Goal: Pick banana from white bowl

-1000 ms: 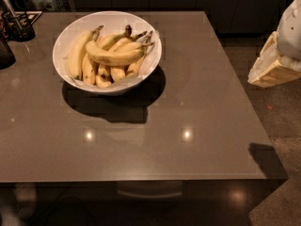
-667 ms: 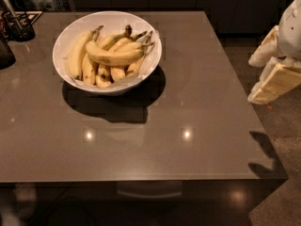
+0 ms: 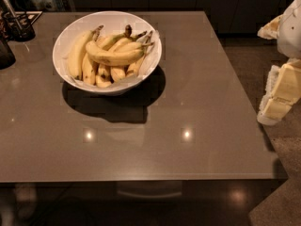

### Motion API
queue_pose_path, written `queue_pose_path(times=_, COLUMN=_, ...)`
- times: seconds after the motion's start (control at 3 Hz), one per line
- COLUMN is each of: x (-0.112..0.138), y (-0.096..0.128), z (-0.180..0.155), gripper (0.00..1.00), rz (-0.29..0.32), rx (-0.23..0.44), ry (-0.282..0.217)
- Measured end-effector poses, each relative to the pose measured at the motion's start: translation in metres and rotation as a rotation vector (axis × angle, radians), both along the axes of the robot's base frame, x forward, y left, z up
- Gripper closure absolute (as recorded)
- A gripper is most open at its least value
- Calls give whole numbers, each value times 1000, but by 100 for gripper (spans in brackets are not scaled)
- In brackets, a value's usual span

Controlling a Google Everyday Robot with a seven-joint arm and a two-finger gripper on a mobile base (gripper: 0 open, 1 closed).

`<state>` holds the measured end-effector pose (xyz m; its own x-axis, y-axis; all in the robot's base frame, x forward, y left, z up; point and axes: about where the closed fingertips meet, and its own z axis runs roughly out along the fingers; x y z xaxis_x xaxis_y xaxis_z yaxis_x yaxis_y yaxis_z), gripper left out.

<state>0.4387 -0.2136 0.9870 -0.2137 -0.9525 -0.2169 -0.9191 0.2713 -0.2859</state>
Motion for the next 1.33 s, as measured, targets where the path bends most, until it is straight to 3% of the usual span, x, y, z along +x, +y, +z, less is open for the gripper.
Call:
queue_pose_path(times=0.33, x=1, y=1, z=2, gripper=0, rz=-11, rx=-14, ry=-8)
queue_pose_path(times=1.0, x=31, y=46, z=39, gripper=0, rz=-102, rx=-61, ry=4)
queue_pose_path(times=1.33, x=47, y=75, z=48, gripper=0, rz=-54, rx=-34, ry=18)
